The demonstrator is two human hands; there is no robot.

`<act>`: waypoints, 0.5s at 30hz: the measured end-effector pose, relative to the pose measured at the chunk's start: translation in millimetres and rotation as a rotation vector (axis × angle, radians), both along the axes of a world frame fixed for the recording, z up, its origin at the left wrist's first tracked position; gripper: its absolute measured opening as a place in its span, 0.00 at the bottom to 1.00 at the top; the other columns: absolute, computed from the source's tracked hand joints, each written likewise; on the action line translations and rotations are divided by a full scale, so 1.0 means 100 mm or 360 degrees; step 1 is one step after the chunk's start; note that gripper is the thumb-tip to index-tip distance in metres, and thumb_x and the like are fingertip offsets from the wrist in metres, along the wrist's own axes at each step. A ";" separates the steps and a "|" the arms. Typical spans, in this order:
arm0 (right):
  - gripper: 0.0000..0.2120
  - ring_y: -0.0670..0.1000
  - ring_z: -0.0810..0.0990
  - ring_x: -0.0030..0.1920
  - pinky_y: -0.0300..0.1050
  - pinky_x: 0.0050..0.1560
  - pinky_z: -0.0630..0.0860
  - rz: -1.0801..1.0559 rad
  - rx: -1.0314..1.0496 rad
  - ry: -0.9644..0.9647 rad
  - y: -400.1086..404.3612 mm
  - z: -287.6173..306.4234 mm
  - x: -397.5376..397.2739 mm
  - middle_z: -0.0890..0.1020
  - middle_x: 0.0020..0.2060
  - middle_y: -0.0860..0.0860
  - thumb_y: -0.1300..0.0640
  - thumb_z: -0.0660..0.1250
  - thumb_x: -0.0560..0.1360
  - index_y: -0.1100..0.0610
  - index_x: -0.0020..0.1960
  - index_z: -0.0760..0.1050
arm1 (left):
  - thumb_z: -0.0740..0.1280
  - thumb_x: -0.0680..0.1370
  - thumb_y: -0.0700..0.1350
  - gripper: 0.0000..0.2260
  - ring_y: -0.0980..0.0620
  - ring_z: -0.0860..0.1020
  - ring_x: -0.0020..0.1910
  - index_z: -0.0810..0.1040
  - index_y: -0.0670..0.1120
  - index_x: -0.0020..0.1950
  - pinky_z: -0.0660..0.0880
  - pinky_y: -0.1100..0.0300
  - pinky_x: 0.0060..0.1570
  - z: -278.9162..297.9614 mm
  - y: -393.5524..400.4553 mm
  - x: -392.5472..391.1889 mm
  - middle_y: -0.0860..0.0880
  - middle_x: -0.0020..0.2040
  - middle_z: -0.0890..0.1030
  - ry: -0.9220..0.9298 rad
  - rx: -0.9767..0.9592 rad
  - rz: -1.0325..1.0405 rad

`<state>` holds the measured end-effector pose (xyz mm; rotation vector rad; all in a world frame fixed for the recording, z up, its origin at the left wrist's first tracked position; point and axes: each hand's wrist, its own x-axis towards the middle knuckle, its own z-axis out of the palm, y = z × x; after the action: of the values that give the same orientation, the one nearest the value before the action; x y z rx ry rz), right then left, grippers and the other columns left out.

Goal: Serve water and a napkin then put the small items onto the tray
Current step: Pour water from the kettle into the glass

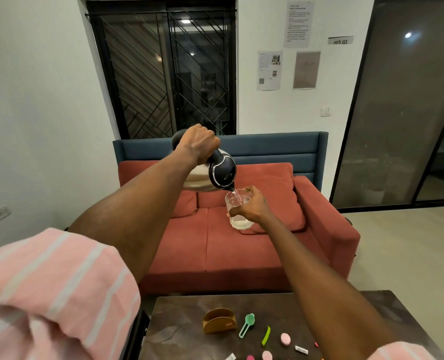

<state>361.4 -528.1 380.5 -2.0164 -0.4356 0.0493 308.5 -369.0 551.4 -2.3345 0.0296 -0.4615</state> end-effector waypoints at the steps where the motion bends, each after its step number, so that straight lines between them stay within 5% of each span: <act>1: 0.40 0.51 0.76 0.57 0.49 0.58 0.75 0.0011 0.0001 0.0001 0.01 0.00 -0.01 0.78 0.57 0.46 0.54 0.84 0.53 0.53 0.61 0.71 | 0.67 0.75 0.44 0.05 0.45 0.80 0.49 0.80 0.48 0.50 0.71 0.54 0.50 0.00 0.02 -0.01 0.47 0.48 0.82 -0.0002 -0.0001 0.0003; 15: 0.40 0.50 0.75 0.55 0.44 0.54 0.73 0.0041 -0.0002 0.0008 0.14 0.04 -0.11 0.77 0.55 0.46 0.56 0.84 0.54 0.55 0.62 0.72 | 0.66 0.75 0.43 0.06 0.44 0.80 0.50 0.80 0.47 0.51 0.73 0.52 0.52 0.03 0.11 -0.10 0.46 0.49 0.82 0.0001 0.0018 0.0029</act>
<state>350.3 -514.1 384.9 -2.0118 -0.4579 0.0707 298.7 -357.8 554.0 -2.3217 0.0113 -0.4506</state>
